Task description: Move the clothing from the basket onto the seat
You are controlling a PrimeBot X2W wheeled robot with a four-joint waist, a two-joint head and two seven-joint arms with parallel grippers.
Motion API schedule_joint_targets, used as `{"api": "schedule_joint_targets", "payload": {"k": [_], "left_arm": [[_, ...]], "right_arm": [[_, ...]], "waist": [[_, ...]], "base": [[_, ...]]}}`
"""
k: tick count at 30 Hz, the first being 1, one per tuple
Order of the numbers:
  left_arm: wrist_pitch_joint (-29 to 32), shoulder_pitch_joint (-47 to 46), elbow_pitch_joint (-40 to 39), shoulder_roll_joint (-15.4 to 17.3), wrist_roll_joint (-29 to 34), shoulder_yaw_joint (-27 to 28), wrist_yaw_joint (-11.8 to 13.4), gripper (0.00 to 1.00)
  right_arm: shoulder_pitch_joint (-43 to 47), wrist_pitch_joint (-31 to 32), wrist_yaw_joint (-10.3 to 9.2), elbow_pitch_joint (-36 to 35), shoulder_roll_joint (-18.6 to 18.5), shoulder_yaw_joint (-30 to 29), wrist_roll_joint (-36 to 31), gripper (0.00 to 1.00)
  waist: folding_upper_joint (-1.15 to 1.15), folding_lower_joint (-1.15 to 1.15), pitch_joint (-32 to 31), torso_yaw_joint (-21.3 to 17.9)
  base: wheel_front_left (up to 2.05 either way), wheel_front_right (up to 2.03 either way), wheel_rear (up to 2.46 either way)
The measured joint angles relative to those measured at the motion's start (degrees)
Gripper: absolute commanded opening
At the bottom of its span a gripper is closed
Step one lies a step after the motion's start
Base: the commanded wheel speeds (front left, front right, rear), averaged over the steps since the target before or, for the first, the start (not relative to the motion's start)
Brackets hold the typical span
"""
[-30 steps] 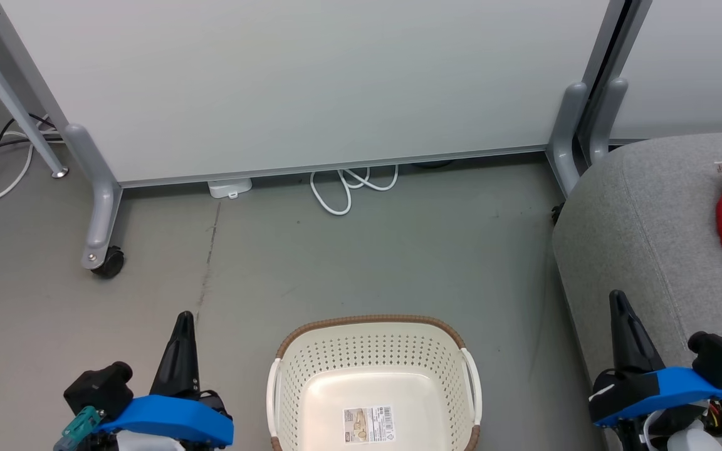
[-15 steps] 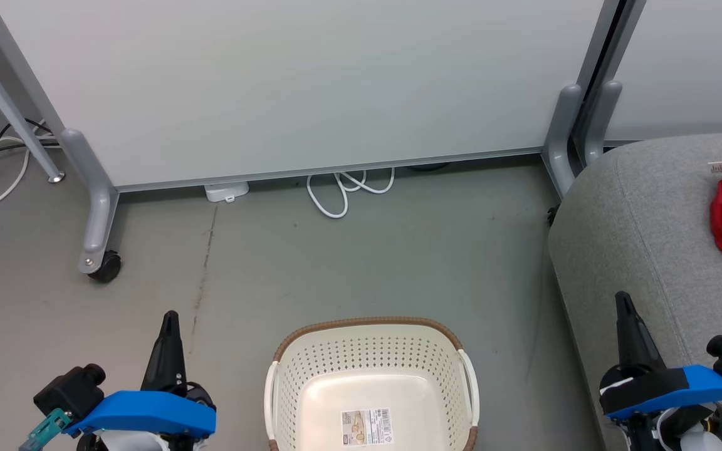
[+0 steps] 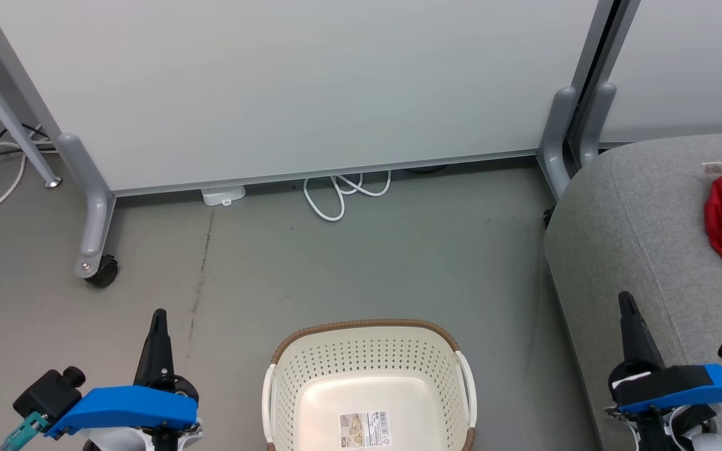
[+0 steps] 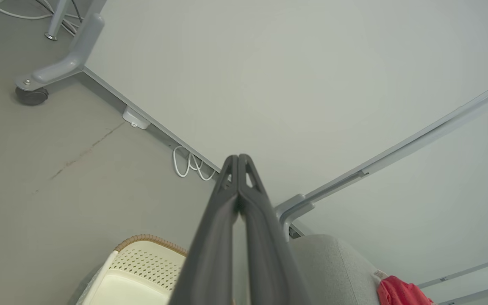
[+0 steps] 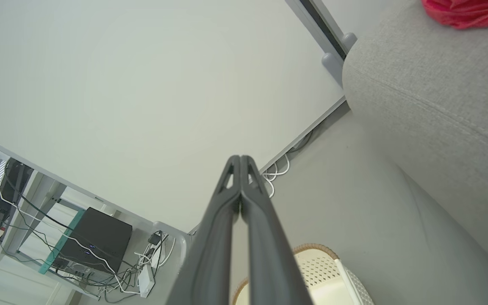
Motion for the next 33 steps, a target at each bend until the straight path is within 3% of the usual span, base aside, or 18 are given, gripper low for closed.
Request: {"api": "schedule_joint_targets", "payload": {"k": [33], "left_arm": [[5.3, -0.63, -1.76, 0.15, -20.26, 2.48, 0.0, 0.0]], "right_arm": [[0.1, 5.35, 0.0, -1.76, -0.05, -0.4, 21.87, 0.0]], "waist": [[0.0, 0.0, -0.88, -1.03]], "base": [[0.0, 0.0, 0.0]]}}
